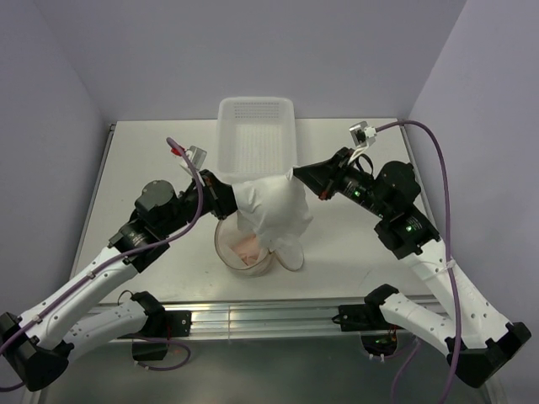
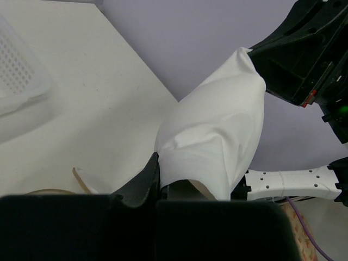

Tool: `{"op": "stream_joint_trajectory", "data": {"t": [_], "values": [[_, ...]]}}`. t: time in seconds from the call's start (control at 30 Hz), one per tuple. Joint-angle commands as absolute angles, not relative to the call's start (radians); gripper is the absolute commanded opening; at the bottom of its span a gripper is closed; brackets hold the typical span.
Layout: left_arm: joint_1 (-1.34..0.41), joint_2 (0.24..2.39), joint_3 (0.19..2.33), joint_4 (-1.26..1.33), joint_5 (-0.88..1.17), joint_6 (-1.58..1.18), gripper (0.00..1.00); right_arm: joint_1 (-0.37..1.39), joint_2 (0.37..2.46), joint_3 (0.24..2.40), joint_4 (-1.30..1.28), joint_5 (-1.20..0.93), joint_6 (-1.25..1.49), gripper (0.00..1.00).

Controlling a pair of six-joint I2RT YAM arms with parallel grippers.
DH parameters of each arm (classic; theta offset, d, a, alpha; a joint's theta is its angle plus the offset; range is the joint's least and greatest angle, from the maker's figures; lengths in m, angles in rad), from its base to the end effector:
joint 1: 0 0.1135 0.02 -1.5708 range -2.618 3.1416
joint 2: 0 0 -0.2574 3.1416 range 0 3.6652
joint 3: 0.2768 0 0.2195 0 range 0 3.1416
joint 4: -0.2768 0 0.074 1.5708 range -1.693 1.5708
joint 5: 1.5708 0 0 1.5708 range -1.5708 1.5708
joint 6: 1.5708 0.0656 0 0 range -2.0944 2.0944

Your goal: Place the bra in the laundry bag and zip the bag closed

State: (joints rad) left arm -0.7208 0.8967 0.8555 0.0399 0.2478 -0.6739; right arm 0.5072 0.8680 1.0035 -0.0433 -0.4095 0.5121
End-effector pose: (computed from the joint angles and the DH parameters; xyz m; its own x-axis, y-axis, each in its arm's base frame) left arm 0.1474 -0.1509 0.3657 -0.5150 -0.3528 -0.7812 0.6433 0.4432 -0.6243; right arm 0.1519 0.1143 0.4102 -0.3180 0.3375 -0.8860 -0.7299 0.5092 0.4560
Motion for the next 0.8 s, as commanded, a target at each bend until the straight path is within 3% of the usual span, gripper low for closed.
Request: {"op": "stream_joint_trajectory", "data": {"t": [0.0,0.07,0.13,0.17,0.23,0.27,0.37,0.47,0.77], "values": [[-0.724,0.865,0.862,0.124,0.261,-0.684,0.00,0.500,0.835,0.968,-0.003,-0.437,0.522,0.00],[-0.724,0.870,0.829,0.181,0.282,-0.721,0.00,0.500,0.819,0.922,0.017,-0.443,0.531,0.00],[-0.723,0.896,0.831,0.216,0.298,-0.730,0.00,0.500,0.795,0.904,0.026,-0.436,0.520,0.11],[-0.723,0.903,0.847,0.213,0.311,-0.736,0.00,0.500,0.778,0.902,0.008,-0.431,0.508,0.26],[-0.719,0.919,0.865,0.187,0.318,-0.744,0.00,0.500,0.767,0.919,-0.043,-0.431,0.442,0.46],[-0.716,0.923,0.888,0.173,0.324,-0.745,0.00,0.499,0.746,0.939,-0.085,-0.431,0.417,0.63],[-0.692,0.937,0.932,0.095,0.337,-0.750,0.00,0.495,0.683,0.969,-0.138,-0.439,0.332,0.83],[-0.663,0.940,0.956,0.051,0.350,-0.761,0.00,0.494,0.632,0.974,-0.162,-0.443,0.299,0.92],[-0.617,0.986,1.071,0.051,0.442,-0.801,0.00,0.495,0.699,1.029,-0.136,-0.745,0.271,0.97]]}}
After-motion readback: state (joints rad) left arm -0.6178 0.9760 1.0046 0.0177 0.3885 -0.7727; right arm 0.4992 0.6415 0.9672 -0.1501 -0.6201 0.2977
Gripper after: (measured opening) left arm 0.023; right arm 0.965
